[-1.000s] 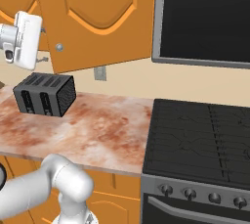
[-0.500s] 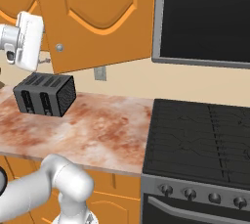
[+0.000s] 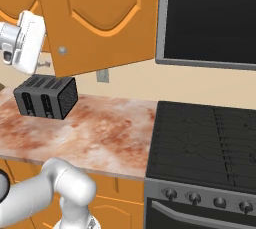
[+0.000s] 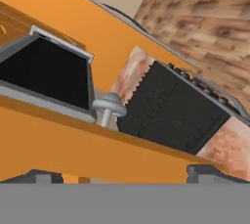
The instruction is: Move the ketchup and shaker from the cabinet to the dining counter.
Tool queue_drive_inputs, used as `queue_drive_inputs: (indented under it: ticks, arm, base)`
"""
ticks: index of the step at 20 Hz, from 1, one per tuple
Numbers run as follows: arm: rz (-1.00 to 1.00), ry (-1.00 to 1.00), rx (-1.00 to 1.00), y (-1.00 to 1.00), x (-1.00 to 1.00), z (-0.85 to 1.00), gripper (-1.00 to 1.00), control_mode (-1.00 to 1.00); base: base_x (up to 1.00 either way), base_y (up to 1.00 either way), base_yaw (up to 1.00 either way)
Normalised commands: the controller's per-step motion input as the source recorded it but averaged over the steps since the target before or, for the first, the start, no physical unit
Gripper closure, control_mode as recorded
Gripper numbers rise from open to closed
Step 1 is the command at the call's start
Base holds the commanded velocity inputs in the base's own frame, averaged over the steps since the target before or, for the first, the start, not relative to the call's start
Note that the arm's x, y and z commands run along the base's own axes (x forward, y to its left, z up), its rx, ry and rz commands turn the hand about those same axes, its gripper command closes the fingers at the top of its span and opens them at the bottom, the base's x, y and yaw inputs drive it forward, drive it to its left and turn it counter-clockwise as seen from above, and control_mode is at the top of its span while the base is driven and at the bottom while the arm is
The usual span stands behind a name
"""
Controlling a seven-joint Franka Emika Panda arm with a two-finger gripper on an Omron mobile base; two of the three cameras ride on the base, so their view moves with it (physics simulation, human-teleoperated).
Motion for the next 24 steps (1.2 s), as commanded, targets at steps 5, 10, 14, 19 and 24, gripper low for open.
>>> queue_drive_inputs:
  ticks: [5,10,14,19,24]
  arm:
    - [-0.13,-0.10,0.11,-0.24,-0.47,-0.07,-1.00,-1.00]
    - [-0.09,-0.11,0.09,-0.46,-0.40,-0.05,-1.00,-1.00]
    - [-0.02,-0.12,0.08,-0.72,-0.23,-0.06,-1.00,-1.00]
    - [0.00,-0.17,0.11,-0.78,-0.05,-0.13,-1.00,-1.00]
    - [0.00,-0.18,0.11,-0.80,-0.01,-0.13,-1.00,-1.00]
  base:
    - [0.00,0.00,0.00]
    - [0.00,0.00,0.00]
    - [0.00,0.00,0.00]
    - [0.00,0.00,0.00]
    - [0.00,0.00,0.00]
